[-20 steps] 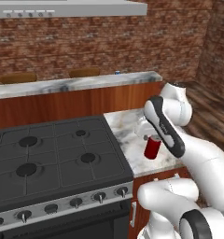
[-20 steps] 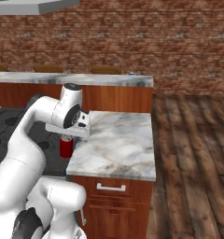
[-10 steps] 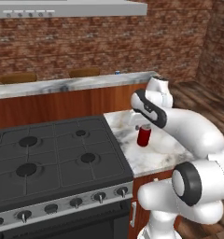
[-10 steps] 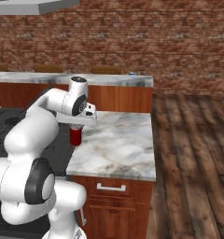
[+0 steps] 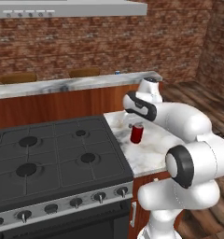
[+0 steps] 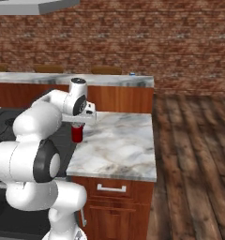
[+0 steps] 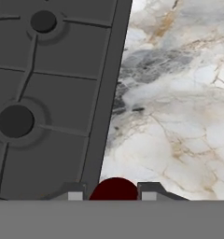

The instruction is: Four empty soda cans are scattered around the kitchen. Gather all the cans and cluster them next to the stove for recycling.

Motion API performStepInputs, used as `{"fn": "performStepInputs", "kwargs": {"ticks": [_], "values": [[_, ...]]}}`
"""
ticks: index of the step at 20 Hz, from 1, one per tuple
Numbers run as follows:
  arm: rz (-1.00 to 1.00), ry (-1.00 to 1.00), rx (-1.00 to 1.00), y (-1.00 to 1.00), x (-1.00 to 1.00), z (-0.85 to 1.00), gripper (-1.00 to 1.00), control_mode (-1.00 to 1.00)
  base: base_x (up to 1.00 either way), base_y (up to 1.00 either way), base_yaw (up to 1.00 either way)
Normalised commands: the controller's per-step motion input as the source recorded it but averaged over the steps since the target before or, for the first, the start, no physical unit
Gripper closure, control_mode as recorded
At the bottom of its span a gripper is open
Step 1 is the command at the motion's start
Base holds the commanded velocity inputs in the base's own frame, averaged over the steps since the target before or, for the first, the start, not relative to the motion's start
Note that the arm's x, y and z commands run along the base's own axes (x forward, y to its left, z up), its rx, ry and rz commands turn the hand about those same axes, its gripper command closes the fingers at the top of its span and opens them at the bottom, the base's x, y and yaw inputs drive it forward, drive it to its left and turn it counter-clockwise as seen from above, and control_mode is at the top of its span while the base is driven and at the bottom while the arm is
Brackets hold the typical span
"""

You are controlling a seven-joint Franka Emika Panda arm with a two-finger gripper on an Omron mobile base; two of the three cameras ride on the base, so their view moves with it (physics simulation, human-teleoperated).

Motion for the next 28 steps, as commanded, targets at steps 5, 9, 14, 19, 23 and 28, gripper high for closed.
{"fn": "performStepInputs", "kwargs": {"ticks": [5, 9, 14, 19, 23, 28], "values": [[-0.01, -0.06, 0.00, 0.12, 0.56, -0.12, 1.00, -1.00, 0.00, 0.00, 0.00], [-0.02, -0.11, 0.00, 0.00, 0.54, -0.36, 1.00, -1.00, 0.00, 0.00, 0.00], [-0.03, -0.03, -0.02, 0.08, 0.28, -0.37, 1.00, -1.00, 0.00, 0.00, 0.00], [-0.03, 0.00, -0.02, 0.15, 0.25, -0.27, 1.00, -1.00, 0.00, 0.00, 0.00], [-0.02, 0.00, -0.04, 0.09, 0.26, -0.33, 1.00, -1.00, 0.00, 0.00, 0.00], [-0.02, -0.01, -0.02, 0.07, 0.23, -0.25, 1.00, -1.00, 0.00, 0.00, 0.00]]}}
